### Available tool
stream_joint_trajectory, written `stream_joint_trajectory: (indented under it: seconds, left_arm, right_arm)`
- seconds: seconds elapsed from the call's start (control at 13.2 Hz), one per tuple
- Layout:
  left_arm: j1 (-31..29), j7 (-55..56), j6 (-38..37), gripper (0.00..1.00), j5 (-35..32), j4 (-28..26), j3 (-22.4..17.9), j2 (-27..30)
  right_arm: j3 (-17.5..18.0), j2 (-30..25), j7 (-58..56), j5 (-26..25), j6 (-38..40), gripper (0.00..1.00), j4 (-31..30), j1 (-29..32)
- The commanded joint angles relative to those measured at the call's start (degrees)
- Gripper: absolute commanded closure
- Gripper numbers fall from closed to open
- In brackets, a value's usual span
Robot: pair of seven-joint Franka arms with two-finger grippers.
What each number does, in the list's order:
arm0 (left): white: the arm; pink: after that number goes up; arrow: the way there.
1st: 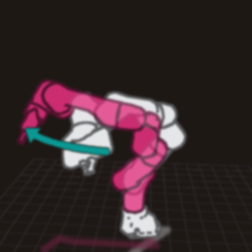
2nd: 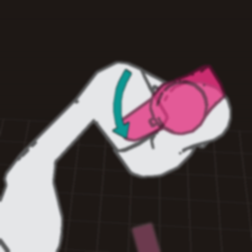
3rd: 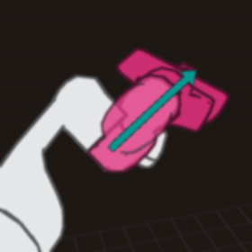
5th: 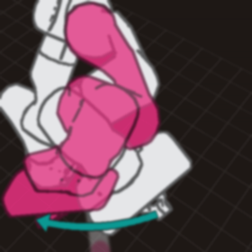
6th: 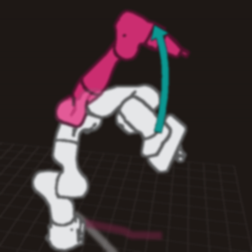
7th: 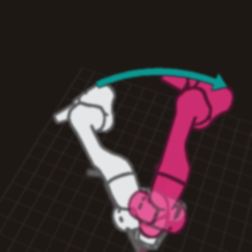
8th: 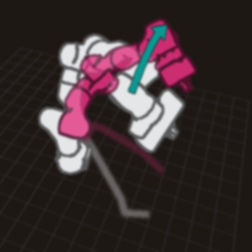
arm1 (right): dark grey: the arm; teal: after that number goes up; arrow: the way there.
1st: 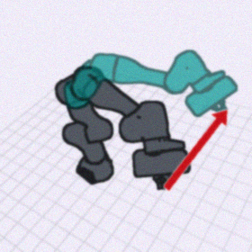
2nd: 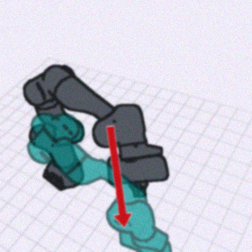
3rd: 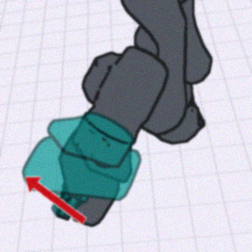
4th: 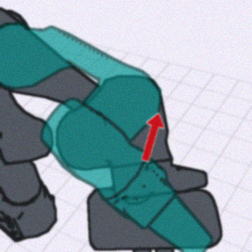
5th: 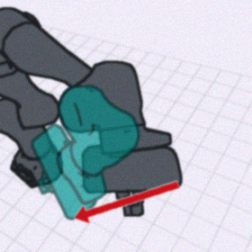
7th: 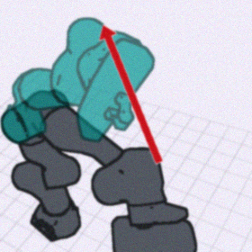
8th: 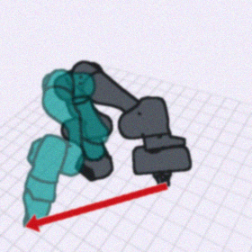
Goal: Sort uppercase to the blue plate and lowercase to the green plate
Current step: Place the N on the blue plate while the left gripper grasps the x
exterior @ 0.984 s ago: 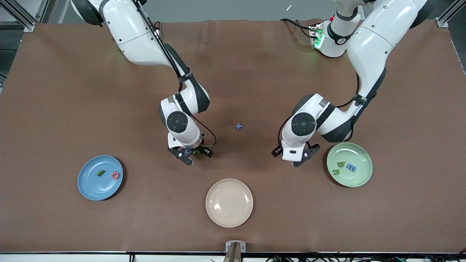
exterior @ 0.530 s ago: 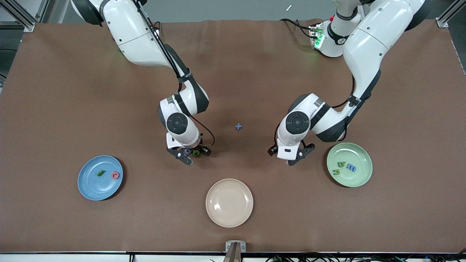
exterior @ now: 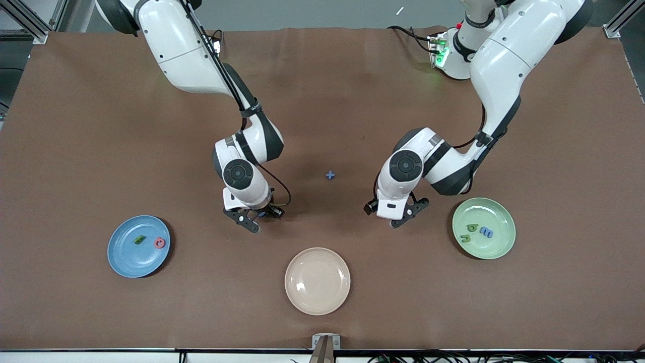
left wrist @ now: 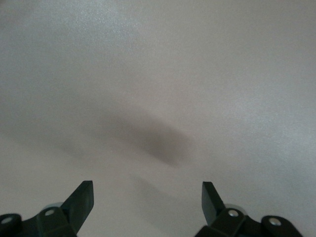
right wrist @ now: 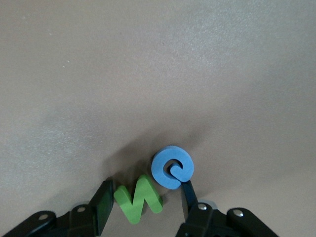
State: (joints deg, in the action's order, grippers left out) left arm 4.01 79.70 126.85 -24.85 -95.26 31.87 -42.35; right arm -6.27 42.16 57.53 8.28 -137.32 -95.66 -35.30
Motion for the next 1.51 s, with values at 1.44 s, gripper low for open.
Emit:
stream_joint_trajectory:
  seconds: [1.44]
  left_arm:
    - [19.19,16.45,8.59,0.23,-0.73,2.53,-6.11,-3.53]
  right_arm:
    - [-1.2,-2.52,-53.26,-1.16,13.56,0.9,7.24,23.85]
